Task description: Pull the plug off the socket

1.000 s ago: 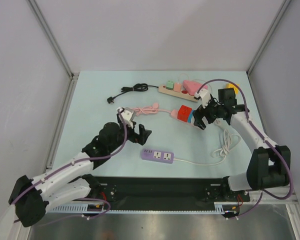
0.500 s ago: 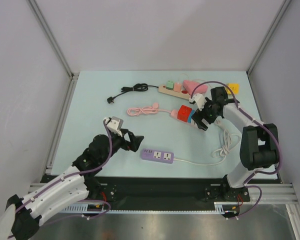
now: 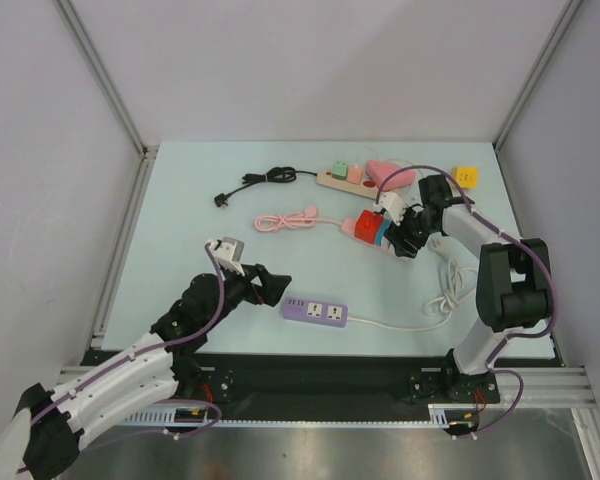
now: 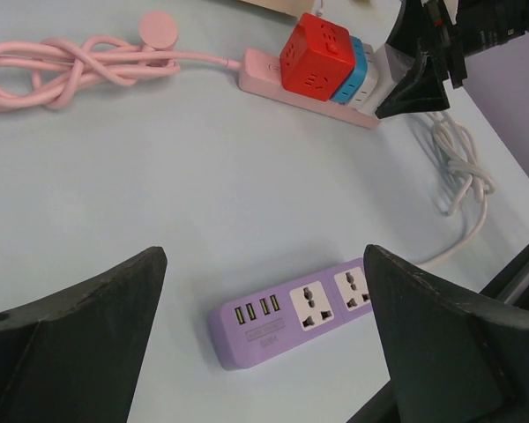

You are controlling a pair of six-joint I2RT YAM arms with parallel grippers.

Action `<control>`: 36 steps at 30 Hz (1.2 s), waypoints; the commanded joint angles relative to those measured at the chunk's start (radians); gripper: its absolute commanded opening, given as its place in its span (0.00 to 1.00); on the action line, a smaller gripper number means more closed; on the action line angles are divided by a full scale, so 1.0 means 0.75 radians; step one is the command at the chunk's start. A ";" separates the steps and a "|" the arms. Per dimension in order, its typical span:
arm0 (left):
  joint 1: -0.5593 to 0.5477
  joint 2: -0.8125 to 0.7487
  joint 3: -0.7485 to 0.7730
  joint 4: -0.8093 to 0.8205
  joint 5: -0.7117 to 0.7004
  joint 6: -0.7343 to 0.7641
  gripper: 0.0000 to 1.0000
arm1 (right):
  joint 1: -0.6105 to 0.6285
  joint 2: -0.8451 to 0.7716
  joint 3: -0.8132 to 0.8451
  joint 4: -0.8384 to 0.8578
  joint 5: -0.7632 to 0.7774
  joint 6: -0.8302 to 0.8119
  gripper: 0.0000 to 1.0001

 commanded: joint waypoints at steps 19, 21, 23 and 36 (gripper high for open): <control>0.098 0.563 0.126 0.575 0.351 -0.476 0.99 | 0.127 -0.281 -0.009 -0.051 -0.377 0.240 0.00; 0.104 0.620 0.142 0.636 0.365 -0.509 1.00 | 0.127 -0.277 -0.005 -0.055 -0.428 0.303 0.00; 0.117 0.694 0.165 0.658 0.363 -0.572 0.99 | 0.126 -0.279 -0.011 -0.047 -0.459 0.347 0.00; 0.131 1.044 0.347 0.687 0.147 -0.961 1.00 | 0.094 -0.320 -0.079 0.074 -0.698 0.584 0.00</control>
